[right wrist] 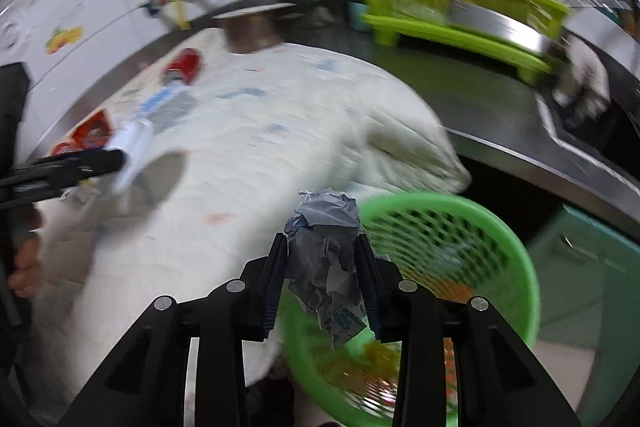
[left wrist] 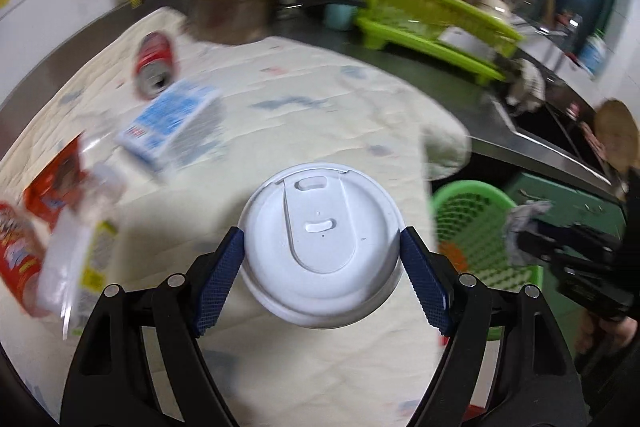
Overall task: Collect trash
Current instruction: 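Carry the foil and white lid to the green basket and release both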
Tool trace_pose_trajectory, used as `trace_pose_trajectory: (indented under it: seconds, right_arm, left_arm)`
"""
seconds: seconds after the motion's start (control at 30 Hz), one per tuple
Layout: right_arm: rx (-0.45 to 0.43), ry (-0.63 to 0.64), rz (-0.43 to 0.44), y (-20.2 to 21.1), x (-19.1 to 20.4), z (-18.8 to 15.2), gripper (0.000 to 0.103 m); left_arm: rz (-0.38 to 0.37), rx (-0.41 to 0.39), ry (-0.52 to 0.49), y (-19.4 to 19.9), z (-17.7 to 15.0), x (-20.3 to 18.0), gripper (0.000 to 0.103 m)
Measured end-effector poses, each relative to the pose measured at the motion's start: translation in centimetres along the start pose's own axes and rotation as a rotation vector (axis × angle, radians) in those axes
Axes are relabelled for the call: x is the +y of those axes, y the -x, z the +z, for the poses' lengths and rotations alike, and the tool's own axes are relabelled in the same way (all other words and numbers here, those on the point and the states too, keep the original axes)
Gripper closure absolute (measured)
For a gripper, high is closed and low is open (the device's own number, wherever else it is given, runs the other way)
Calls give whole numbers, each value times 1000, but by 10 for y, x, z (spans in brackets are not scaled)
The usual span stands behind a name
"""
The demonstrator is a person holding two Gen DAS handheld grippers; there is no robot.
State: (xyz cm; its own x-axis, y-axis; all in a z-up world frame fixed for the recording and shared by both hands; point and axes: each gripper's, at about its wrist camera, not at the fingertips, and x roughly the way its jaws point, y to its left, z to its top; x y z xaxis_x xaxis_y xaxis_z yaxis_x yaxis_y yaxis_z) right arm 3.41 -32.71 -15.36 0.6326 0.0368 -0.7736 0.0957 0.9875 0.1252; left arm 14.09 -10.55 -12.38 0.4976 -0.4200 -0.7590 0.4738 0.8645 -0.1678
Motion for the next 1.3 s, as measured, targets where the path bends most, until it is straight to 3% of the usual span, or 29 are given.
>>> trace_pose_trajectory:
  seconds: [0.1, 0.2, 0.3, 0.37, 0.67, 1.0, 1.3]
  right_arm:
    - [20, -47, -54, 0, -27, -12, 66]
    - [28, -80, -83, 2, -48, -22, 50]
    - [20, -110, -114, 8, -61, -28, 47]
    - [8, -131, -123, 15, -67, -31, 39]
    - [-73, -196, -165, 61, -86, -44, 36]
    - [-105, -214, -172, 83, -90, -47, 35]
    - [-128, -158, -125, 85, -65, -32, 35]
  left_arm:
    - [-59, -2, -54, -4, 5, -34, 25]
    - [-98, 12, -100, -12, 6, -65, 25]
    - [-128, 29, -145, -21, 6, -92, 25]
    - [-151, 53, -168, -30, 4, -110, 25]
    - [-204, 163, -238, -73, -11, -169, 24]
    - [-230, 175, -241, -76, -15, -183, 20]
    - [-189, 104, -197, -42, -7, -152, 20]
